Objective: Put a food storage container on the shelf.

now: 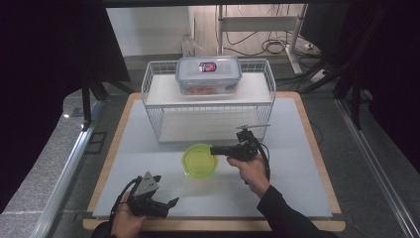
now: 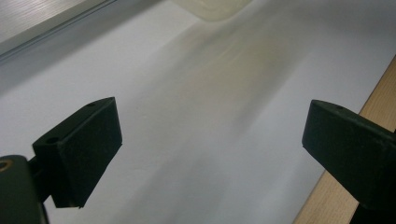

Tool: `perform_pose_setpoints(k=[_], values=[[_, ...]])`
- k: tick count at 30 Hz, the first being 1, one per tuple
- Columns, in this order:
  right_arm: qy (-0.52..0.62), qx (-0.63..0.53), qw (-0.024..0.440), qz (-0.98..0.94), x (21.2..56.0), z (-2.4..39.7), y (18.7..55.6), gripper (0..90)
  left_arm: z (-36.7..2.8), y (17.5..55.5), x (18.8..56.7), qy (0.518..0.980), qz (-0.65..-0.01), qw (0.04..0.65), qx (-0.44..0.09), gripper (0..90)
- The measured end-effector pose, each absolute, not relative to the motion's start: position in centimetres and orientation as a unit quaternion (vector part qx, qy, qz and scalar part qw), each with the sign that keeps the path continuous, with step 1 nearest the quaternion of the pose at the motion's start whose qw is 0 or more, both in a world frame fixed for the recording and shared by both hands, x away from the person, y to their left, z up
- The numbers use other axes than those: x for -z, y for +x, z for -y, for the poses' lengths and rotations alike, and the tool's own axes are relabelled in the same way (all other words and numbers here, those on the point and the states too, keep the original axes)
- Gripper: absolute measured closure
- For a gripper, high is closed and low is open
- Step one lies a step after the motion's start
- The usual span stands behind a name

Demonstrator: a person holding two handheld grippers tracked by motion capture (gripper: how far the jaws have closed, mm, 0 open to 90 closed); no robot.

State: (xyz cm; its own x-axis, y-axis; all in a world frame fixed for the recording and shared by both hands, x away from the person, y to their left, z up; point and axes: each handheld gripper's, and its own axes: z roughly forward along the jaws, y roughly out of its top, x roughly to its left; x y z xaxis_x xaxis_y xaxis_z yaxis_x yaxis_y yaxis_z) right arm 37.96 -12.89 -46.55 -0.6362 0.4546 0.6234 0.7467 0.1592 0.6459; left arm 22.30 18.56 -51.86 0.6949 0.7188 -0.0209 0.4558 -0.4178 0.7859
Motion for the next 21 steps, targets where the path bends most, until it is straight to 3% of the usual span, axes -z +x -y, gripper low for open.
perform_pose_setpoints(k=[21], values=[[-0.392,0.557,0.119,0.722,42.2,15.4,37.9,84.7,-18.5,22.4,51.9,0.828,-0.355,0.403,-0.161,4.8]])
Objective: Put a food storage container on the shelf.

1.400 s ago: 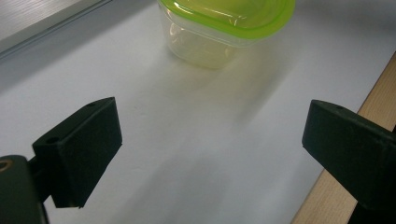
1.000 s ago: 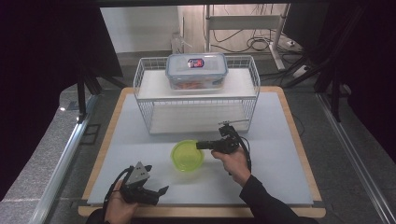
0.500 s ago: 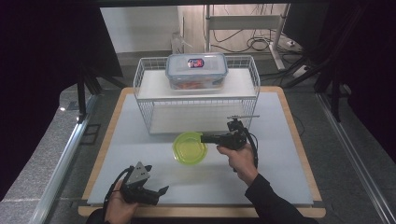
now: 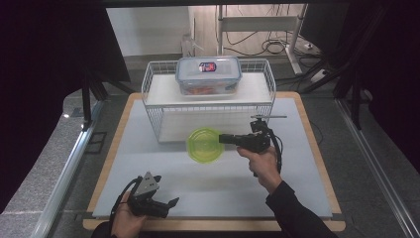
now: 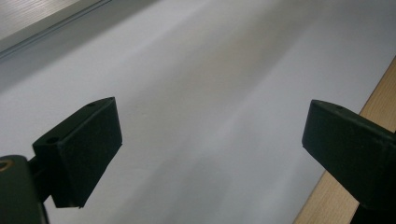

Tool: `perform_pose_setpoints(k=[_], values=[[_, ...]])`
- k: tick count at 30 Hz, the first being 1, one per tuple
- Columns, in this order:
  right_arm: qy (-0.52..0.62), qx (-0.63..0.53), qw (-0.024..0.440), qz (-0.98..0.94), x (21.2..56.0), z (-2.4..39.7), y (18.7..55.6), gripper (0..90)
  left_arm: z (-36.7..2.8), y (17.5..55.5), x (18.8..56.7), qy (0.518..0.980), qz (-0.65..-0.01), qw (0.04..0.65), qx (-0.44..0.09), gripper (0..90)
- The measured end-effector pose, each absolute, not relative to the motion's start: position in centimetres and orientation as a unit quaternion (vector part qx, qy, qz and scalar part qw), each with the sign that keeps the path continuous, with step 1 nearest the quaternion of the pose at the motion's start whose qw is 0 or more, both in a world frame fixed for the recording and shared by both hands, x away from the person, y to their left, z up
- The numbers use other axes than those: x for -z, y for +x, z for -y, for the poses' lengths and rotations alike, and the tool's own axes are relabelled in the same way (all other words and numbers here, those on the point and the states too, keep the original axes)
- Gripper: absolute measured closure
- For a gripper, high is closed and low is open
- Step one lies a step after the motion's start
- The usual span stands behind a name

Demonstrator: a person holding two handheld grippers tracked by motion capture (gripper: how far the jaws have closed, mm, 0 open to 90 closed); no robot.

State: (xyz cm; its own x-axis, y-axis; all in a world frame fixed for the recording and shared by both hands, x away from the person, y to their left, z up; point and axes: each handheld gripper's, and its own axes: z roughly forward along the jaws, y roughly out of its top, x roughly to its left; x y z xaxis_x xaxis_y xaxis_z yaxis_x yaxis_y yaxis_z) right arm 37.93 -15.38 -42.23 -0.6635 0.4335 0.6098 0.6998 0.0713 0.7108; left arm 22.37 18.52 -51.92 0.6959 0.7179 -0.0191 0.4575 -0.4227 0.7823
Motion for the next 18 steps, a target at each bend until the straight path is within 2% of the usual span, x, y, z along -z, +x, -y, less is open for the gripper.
perform_pose_setpoints(k=[18], values=[[-0.386,0.589,0.108,0.701,38.0,16.9,38.6,84.7,-18.5,22.4,51.9,0.829,-0.355,0.401,-0.16,4.8]])
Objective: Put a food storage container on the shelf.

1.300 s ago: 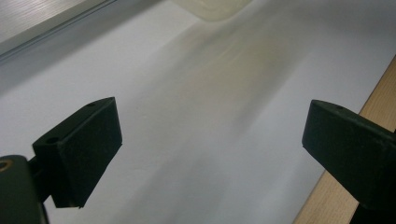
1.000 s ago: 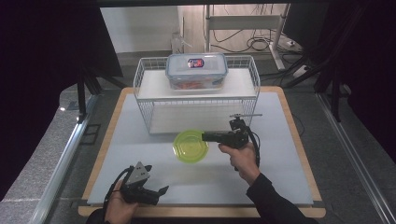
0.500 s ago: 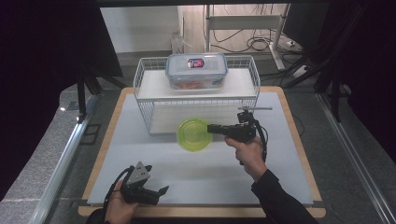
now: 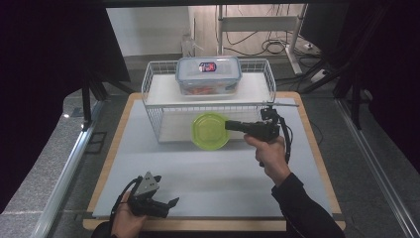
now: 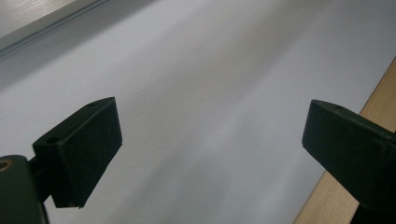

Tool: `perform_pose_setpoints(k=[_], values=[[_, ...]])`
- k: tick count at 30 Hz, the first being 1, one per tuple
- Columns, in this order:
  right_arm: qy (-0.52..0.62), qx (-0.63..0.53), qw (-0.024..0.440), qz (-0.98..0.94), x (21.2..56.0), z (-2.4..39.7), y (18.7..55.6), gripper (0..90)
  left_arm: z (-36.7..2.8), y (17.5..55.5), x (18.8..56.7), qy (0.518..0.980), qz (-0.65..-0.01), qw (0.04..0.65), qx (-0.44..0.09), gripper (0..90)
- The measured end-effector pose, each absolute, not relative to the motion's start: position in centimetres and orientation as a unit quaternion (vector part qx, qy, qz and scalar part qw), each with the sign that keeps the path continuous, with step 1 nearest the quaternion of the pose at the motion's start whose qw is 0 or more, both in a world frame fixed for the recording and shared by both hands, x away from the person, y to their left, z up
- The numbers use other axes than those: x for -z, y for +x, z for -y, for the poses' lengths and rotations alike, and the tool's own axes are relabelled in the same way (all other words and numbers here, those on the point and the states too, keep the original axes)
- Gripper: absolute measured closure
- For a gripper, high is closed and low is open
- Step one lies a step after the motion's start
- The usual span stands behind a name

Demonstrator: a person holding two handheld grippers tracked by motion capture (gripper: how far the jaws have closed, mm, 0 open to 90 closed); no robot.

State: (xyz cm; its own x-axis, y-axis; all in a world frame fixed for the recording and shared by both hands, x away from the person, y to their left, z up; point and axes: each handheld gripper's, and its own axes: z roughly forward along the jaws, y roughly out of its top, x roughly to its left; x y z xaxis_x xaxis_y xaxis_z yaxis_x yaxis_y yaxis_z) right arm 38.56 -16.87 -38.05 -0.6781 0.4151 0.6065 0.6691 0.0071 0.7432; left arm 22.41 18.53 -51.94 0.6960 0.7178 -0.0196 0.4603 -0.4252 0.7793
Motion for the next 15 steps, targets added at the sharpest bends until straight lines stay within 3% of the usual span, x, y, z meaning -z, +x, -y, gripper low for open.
perform_pose_setpoints(k=[15], values=[[-0.378,0.626,0.082,0.677,31.5,17.9,40.3,84.8,-18.6,22.4,51.9,0.824,-0.357,0.409,-0.162,4.5]])
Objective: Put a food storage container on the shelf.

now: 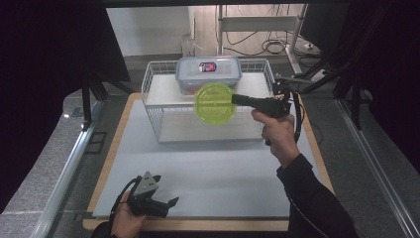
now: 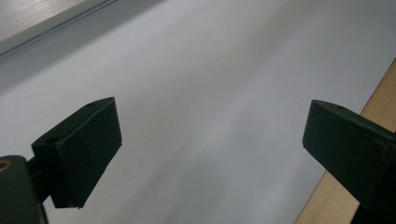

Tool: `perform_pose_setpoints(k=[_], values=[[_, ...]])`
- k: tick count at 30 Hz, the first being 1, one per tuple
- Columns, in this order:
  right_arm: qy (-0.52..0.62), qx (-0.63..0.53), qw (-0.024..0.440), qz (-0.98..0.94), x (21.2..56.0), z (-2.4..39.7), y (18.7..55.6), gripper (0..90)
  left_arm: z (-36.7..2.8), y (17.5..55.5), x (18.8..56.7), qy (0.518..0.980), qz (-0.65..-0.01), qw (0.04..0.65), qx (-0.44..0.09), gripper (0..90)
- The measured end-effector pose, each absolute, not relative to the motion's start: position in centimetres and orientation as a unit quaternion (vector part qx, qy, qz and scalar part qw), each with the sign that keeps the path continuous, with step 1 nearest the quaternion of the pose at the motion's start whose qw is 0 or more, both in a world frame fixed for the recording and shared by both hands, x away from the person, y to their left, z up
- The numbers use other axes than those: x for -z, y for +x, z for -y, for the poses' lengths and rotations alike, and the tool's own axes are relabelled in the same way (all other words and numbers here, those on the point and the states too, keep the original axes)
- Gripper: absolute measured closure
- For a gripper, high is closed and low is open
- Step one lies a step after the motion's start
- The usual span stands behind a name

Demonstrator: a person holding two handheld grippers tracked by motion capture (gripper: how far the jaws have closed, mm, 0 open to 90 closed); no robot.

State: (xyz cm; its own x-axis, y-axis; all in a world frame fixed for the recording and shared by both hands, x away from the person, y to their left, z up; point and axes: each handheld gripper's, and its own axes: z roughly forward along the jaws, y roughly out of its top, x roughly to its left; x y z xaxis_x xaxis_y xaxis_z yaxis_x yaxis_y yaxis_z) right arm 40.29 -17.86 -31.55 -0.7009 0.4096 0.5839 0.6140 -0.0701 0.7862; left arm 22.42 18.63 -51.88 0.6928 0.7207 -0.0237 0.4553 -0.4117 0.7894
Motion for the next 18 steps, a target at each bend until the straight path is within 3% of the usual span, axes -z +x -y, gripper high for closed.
perform_pose_setpoints(k=[18], values=[[-0.414,0.634,0.053,0.652,26.5,17.4,44.7,84.7,-18.7,22.4,51.8,0.823,-0.357,0.411,-0.16,4.5]])
